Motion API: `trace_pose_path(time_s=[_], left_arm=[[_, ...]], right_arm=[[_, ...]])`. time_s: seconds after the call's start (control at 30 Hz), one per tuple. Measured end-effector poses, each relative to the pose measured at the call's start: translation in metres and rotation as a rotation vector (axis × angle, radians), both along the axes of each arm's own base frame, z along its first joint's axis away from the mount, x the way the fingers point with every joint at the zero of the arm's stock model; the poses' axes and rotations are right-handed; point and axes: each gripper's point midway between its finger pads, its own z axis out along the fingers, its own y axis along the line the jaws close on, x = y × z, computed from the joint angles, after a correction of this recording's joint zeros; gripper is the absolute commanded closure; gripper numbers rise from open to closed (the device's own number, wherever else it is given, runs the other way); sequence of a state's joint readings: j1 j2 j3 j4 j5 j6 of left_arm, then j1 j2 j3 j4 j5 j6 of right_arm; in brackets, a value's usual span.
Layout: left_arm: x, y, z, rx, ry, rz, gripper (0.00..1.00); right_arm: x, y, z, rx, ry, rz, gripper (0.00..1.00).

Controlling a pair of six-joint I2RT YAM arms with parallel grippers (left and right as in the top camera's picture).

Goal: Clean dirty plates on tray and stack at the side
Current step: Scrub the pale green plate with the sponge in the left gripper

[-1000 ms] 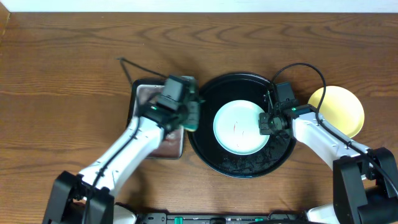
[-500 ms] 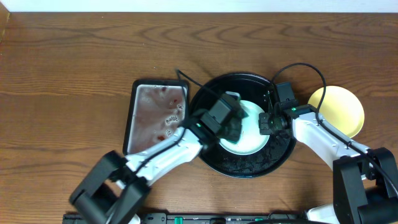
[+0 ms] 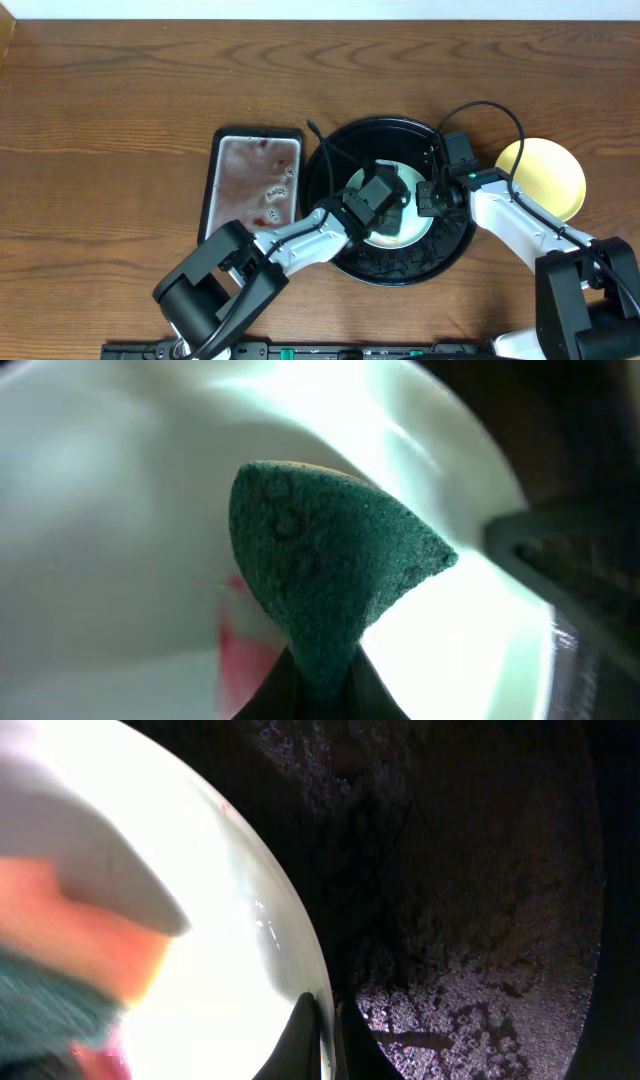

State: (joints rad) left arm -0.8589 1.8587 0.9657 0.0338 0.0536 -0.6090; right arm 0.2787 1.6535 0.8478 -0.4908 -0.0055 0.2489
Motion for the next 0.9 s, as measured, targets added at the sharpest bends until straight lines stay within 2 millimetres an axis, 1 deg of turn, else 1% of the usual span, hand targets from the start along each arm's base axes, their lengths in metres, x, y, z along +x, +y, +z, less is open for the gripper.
trace_pose_path(time_s=[0.07,0.23,0.33,0.4,0.47,0.53,0.57,0.7,0.77,0.9], left_arm=[[0.004,0.011,-0.002,0.025,0.018,0.025,0.93],[0.017,0.049,0.002,0.088,0.051,0.111,0.93],[0.021,0.052,0.013,0.077,0.031,0.125,0.93],[0.026,0.05,0.027,0.052,-0.008,0.13,0.92],[0.034,0.043,0.045,0.002,-0.061,0.136,0.93],[0.038,0.033,0.054,-0.039,-0.093,0.131,0.93],[0.038,0.029,0.056,-0.053,-0.101,0.126,0.92],[0.038,0.005,0.056,-0.126,-0.113,0.088,0.92],[0.036,-0.006,0.049,-0.157,-0.099,0.069,0.92],[0.035,-0.021,0.036,-0.215,-0.068,0.048,0.92]], right_arm=[[0.0,0.0,0.0,0.002,0.001,0.0,0.99],[0.0,0.001,0.0,0.004,0.002,0.001,0.99],[0.0,0.001,0.0,0.004,0.002,0.001,0.99],[0.0,0.001,0.0,0.004,0.002,0.001,0.99],[0.0,0.001,0.0,0.005,0.002,0.001,0.99],[0.0,0.001,0.0,0.005,0.002,0.001,0.99],[0.0,0.001,0.0,0.004,0.002,0.001,0.99],[0.0,0.001,0.0,0.005,0.001,0.001,0.99],[0.0,0.001,0.0,0.005,0.001,0.001,0.99],[0.0,0.001,0.0,0.005,0.001,0.001,0.99]])
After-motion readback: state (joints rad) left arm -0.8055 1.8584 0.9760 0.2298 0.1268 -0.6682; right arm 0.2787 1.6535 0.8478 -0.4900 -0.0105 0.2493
